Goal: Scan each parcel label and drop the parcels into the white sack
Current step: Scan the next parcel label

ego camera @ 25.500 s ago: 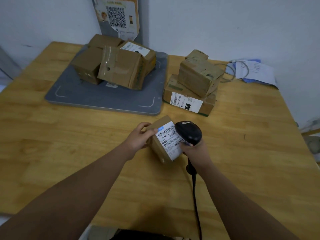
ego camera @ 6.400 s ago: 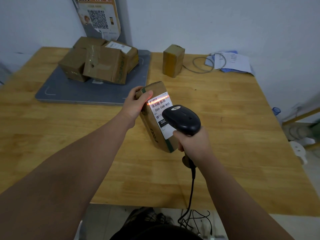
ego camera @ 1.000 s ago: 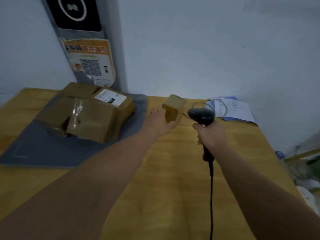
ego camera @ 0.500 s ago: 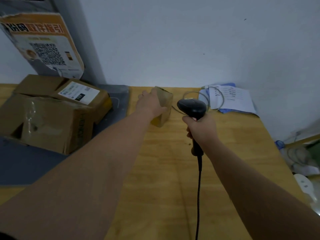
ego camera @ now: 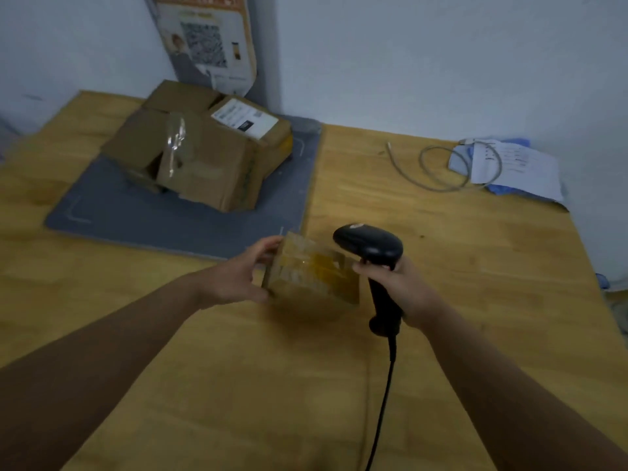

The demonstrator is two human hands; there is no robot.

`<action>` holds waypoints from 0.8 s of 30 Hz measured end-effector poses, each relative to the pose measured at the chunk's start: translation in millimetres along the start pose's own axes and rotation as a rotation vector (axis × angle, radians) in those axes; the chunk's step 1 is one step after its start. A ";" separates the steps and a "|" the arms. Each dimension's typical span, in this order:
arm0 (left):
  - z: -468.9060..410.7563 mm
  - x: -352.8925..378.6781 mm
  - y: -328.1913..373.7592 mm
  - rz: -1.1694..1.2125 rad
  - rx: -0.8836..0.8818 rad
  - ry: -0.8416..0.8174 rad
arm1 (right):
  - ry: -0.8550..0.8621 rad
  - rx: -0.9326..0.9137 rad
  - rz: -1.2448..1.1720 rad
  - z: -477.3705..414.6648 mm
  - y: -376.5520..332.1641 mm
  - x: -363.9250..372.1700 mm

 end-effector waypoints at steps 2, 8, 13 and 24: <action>26.0 5.6 -21.9 0.011 -0.030 -0.024 | -0.085 0.085 -0.055 6.3 23.2 40.2; 96.2 0.0 -38.1 -0.313 0.076 0.274 | -0.045 0.014 -0.175 23.2 41.1 121.1; 129.9 11.9 -40.3 -0.816 0.119 0.448 | 0.102 0.029 -0.471 41.0 58.5 144.3; 142.6 39.8 -90.0 0.211 0.021 0.469 | 0.277 0.103 -0.406 73.0 86.1 172.5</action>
Point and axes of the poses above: each hand's wrist, its own z-axis away from the middle knuckle, its own x-axis out of the palm, y = z × x, the point moved 9 cm from there along -z, towards the middle knuckle, and after that the axes turned 12 degrees about -y, right-handed, at the moved point
